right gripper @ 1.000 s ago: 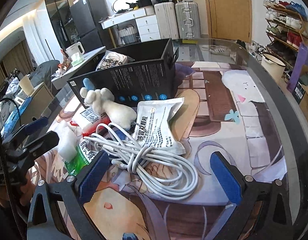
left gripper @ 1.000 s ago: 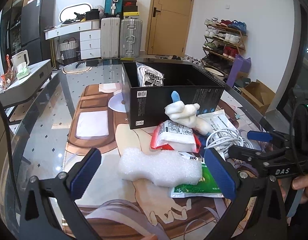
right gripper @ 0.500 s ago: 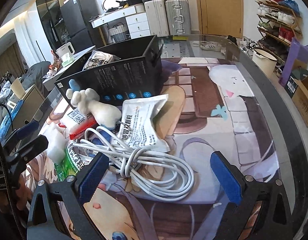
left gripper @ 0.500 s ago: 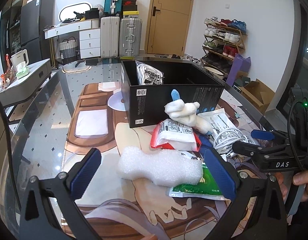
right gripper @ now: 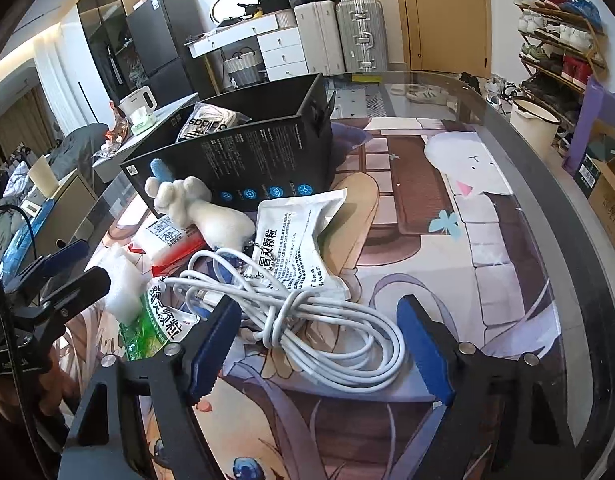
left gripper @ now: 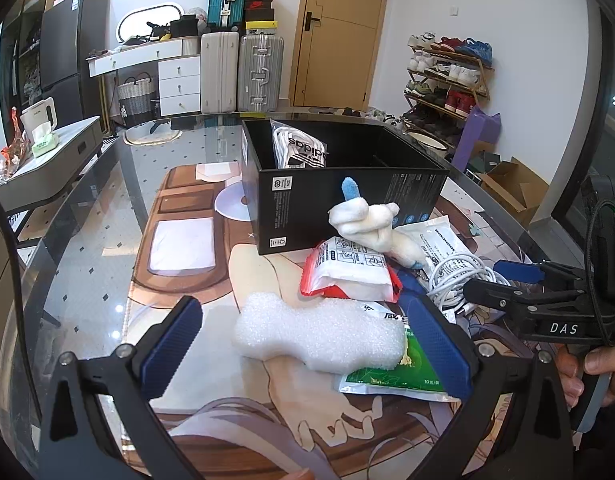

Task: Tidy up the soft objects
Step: 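Reach the left gripper to the white foam block while the right grasps the white cable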

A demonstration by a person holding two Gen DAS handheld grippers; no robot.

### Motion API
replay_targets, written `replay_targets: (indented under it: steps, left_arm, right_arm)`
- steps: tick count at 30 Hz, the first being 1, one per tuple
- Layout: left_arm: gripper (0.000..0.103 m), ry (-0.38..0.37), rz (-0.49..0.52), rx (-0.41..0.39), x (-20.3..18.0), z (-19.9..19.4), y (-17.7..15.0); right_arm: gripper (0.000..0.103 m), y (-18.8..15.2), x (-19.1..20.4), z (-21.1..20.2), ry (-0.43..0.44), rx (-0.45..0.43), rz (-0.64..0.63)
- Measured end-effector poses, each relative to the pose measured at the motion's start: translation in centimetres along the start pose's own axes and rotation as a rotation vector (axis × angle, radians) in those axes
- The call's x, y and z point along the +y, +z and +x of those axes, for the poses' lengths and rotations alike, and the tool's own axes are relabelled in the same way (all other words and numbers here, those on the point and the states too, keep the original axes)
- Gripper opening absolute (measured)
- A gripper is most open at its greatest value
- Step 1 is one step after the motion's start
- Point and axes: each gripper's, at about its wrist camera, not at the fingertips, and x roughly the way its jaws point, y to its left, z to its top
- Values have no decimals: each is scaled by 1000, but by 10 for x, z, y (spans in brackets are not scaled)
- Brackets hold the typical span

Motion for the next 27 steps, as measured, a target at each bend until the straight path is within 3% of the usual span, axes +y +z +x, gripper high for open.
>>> replay_targets:
  steps: [4, 6, 9, 14, 21, 27]
  left_arm:
    - [103, 1, 1, 1, 0, 0, 0]
    - [103, 0, 1, 1, 0, 0, 0]
    - [103, -1, 0, 1, 0, 0, 0]
    - [103, -1, 0, 0, 0, 0, 0]
    - [103, -1, 1, 3, -1, 0, -1]
    - [103, 2, 15, 18, -5, 2, -4]
  right_arm:
    - [69, -2, -1, -5, 26, -19, 0]
    - [48, -1, 0, -7, 44, -24, 2]
    - [40, -2, 2, -10, 57, -24, -14]
    - [32, -3, 7, -13, 58, -39, -44]
    - [30, -5, 5, -22, 63, -63, -54]
    - [22, 0, -6, -40, 79, -124, -29]
